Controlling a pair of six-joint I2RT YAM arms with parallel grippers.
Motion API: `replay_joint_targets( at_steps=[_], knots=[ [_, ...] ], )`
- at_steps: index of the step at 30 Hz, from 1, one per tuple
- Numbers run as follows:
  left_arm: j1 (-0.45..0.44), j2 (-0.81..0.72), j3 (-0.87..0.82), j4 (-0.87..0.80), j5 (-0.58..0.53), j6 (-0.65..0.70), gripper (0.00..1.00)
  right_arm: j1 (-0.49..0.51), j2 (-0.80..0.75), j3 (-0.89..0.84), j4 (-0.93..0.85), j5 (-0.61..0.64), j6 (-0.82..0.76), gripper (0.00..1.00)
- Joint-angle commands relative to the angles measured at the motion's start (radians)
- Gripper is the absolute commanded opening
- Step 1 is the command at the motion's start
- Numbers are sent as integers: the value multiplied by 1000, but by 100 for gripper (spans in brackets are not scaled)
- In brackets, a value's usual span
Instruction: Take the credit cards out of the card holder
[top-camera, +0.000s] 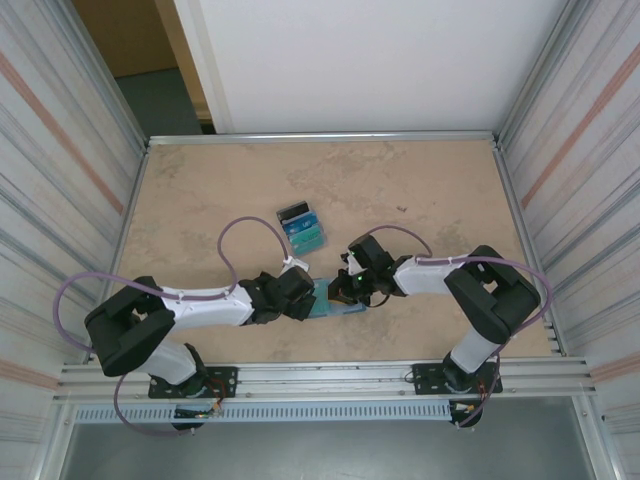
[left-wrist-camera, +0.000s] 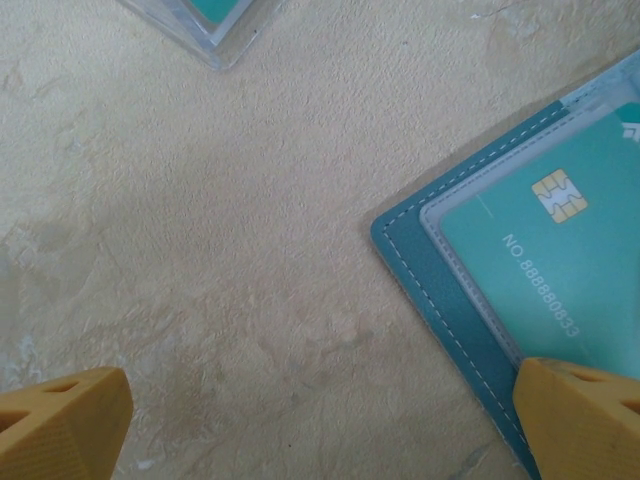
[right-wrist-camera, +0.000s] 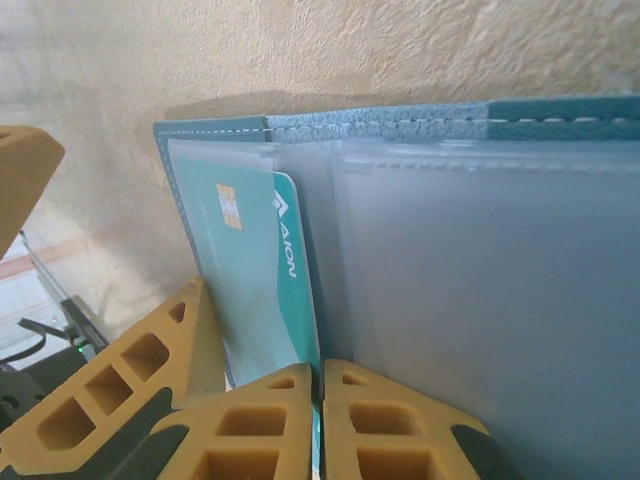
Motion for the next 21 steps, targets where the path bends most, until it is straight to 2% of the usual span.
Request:
replay_joint_targets(
  at_steps=[1, 10, 21],
  knots=[
    [-2, 18, 10, -48, -2, -8, 99, -10, -31, -18, 40, -32, 21, 7],
    [-2, 15, 13, -57, -7, -8, 99, -39, -65, -43, 16, -13, 5, 2],
    [-2, 17, 8, -54, -9, -17, 99, -65, -54, -34, -52, -13, -55, 5]
  ],
)
